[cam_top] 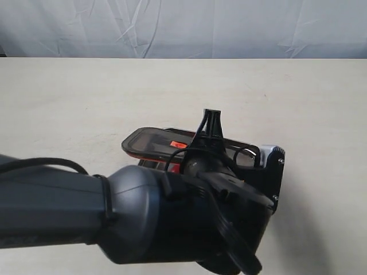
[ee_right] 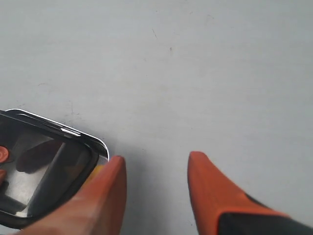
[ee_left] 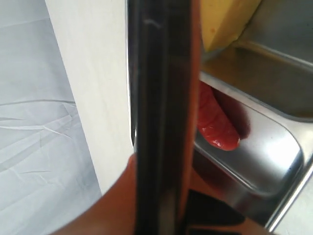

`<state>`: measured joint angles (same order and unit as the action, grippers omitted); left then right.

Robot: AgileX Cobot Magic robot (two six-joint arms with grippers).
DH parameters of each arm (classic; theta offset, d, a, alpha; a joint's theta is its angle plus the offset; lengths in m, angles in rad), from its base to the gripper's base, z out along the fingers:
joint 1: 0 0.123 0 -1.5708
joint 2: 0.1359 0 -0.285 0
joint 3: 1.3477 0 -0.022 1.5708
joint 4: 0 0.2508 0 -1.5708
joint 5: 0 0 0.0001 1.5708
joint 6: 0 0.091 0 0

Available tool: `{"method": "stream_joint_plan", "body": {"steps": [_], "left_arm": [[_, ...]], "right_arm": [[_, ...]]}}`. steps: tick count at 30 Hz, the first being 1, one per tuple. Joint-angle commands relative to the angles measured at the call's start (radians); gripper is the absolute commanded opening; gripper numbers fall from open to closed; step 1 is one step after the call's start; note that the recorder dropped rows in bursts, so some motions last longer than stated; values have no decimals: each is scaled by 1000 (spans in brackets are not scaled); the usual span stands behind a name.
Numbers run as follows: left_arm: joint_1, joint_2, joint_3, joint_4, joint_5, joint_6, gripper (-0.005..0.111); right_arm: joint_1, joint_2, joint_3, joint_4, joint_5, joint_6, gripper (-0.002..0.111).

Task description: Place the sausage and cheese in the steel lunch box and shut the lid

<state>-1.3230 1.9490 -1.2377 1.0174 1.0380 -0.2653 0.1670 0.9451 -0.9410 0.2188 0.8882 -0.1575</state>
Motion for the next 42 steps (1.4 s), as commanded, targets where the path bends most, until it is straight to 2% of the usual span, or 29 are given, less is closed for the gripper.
{"method": "stream_joint_plan", "body": {"steps": [1,5,14,20,28,34,42], "left_arm": [[-17,6,1,-87,-50,-8,1],[-17,6,1,-105,-52,1,9],[-17,6,1,-170,-52,48,40],[-17,6,1,-171,-48,50,51],[-17,6,1,-186,-32,63,55],[-17,6,1,-242,31,66,55],[-17,4,1,-238,95,77,55]], "right_arm": [[-3,-6,-1,-10,-4,0,40],[-3,-6,-1,-10,-3,0,40],[-3,-6,-1,-10,-3,0,40],[-3,-6,-1,-10,-3,0,40],[-3,-6,-1,-10,-3,0,40],[-3,-6,-1,-10,-3,0,40],[-3,-6,-1,-10,-3,0,40]]}}
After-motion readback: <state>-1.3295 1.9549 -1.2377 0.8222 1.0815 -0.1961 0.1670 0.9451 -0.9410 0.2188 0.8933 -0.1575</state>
